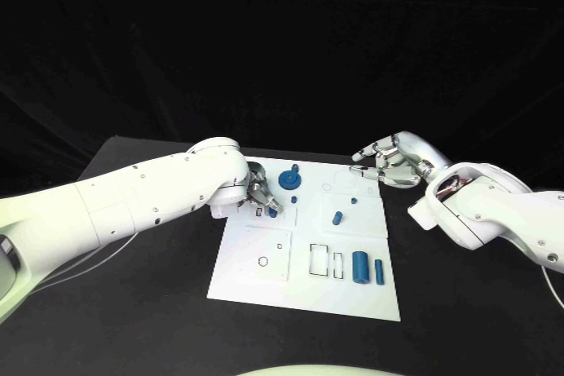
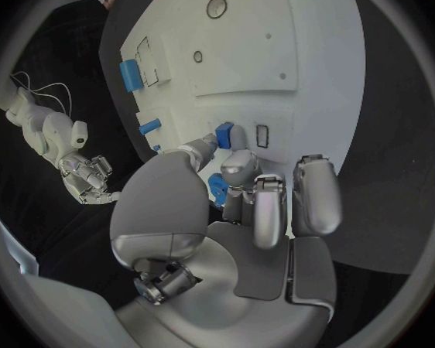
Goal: Assemble the parts on the task board
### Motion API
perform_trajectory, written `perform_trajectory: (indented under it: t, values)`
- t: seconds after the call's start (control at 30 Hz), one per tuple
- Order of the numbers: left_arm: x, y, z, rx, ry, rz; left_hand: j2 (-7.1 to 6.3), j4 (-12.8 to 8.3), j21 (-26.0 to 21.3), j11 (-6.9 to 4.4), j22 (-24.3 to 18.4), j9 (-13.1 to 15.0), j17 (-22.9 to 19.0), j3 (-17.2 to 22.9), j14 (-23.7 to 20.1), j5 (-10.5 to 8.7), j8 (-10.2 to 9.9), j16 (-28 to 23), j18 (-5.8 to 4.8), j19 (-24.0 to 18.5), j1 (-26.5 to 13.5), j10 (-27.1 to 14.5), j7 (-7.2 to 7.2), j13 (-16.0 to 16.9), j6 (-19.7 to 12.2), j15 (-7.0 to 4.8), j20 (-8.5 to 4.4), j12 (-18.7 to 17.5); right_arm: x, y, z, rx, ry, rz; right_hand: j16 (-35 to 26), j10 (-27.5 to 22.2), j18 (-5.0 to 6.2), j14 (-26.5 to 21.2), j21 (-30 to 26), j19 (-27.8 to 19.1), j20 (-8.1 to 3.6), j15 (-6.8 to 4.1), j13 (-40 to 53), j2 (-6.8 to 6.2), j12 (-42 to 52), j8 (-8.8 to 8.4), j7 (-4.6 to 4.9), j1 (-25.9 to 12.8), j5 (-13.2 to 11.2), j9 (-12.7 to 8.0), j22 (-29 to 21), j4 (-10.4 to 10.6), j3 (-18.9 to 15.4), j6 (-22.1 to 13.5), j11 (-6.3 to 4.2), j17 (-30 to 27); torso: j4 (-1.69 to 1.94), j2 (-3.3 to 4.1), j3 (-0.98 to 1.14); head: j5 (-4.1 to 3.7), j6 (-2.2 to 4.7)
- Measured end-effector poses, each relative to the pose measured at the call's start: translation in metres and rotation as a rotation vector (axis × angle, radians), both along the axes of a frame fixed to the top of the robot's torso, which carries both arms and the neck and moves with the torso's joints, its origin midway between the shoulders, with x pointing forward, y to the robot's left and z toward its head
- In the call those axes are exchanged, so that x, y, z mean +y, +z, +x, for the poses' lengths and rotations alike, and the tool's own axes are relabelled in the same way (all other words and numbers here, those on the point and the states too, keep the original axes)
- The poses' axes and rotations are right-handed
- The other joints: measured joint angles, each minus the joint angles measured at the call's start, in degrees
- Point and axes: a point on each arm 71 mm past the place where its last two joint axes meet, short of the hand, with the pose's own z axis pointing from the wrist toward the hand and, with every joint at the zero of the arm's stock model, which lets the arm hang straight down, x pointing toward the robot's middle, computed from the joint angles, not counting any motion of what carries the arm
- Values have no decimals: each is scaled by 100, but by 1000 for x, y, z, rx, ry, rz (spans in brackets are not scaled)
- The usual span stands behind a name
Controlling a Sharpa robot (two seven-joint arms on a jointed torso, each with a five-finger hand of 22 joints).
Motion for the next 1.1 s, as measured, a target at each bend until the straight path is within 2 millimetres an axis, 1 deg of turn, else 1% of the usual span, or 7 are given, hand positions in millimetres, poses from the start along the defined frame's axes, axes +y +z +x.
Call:
perform_trajectory:
  t: [0.23, 0.47, 0.53, 0.73, 0.93, 1.03, 1.1]
  values:
    - [0, -1, 0, 0, 2, 7, 8, 148, 0, -19, 15, 60, 0, -368, 0, 2, 50, 0, 1, 1, -295, 19, -6, 54, 45, 0, -1, 69, 0, 0, 0, 0, 0, 0, -2, 0, 0, 0, -41, 0, 0, 0, -9, 0, 0, 0, 0, 0, 0, 0, 0, 0, 0, 0, 0, -22, 4, 0, 0, -7, 0]
    - [1, -1, 0, -3, 6, 10, 7, 274, 0, -19, 14, 107, 0, -764, 0, 2, 90, 0, 1, 1, -431, 19, -5, 58, 45, 0, -1, 85, 0, 0, 0, 0, -1, 0, -22, 0, 0, 0, -62, 0, 0, 0, -25, 0, -31, 0, 0, 0, 0, 0, -1, 0, 0, 0, 0, -49, 3, -1, -2, -9, 4]
    - [1, -1, 0, -4, 7, 10, -32, 326, 0, -19, 14, 115, 0, -910, 0, 2, 90, 0, 1, 0, -503, 19, -5, 59, 45, 0, -1, 85, 0, 0, 0, 1, -1, 0, -22, 0, 0, 0, -62, 0, 0, 0, -25, 0, -31, 0, 0, 0, 0, 0, -1, 0, 0, 0, 0, -49, 2, -1, -2, -10, 5]
    - [2, -1, 0, -9, 13, 6, 24, 487, 0, -39, 14, 144, -1, -1341, 0, 2, 132, 0, 1, 1, -564, 39, -5, 81, 45, 0, -1, 85, -1, 0, 0, 1, -1, 1, -22, 0, 0, 0, -62, 0, 0, 0, -25, 0, -31, 0, 0, 0, 0, 0, -1, 0, 0, 0, 0, -49, 1, -1, -2, -20, 18]
    - [4, 0, 0, -16, 20, -3, 28, 498, 0, -39, 11, 154, -1, -1591, 20, 2, 156, 0, 1, 0, -561, 39, -4, 69, 43, -20, 0, 84, -1, -1, 0, 2, -3, 1, -44, 0, 0, 0, -62, 0, 0, 0, -25, 0, -31, 0, 0, 0, 0, 0, 0, 0, 0, 0, 0, -69, -1, -1, -2, -26, 29]
    - [7, 3, -1, -20, 25, -13, 82, 483, 0, -36, 8, 159, 1, -1736, 20, 2, 156, 0, 2, 0, -463, 36, 6, -21, -10, -20, 0, -5, -1, -1, 0, 3, -4, 1, -44, 0, 0, 0, -62, 0, 0, 0, -25, 0, -31, 0, 0, 0, 0, 0, 3, 0, 0, 0, 0, -69, -2, -2, -2, -32, 36]
    - [10, 6, -1, -24, 30, -22, 69, 482, 0, -8, 8, 165, 4, -1791, 20, 2, 156, 0, 1, 0, -438, 7, 18, -53, -22, -20, 0, -23, -2, -2, 0, 4, -5, 0, -44, 0, 0, 0, -62, 0, 0, 0, -24, 0, -31, 0, 0, 0, 0, 0, 3, 0, 0, 0, 0, -69, -1, -3, -2, -37, 43]
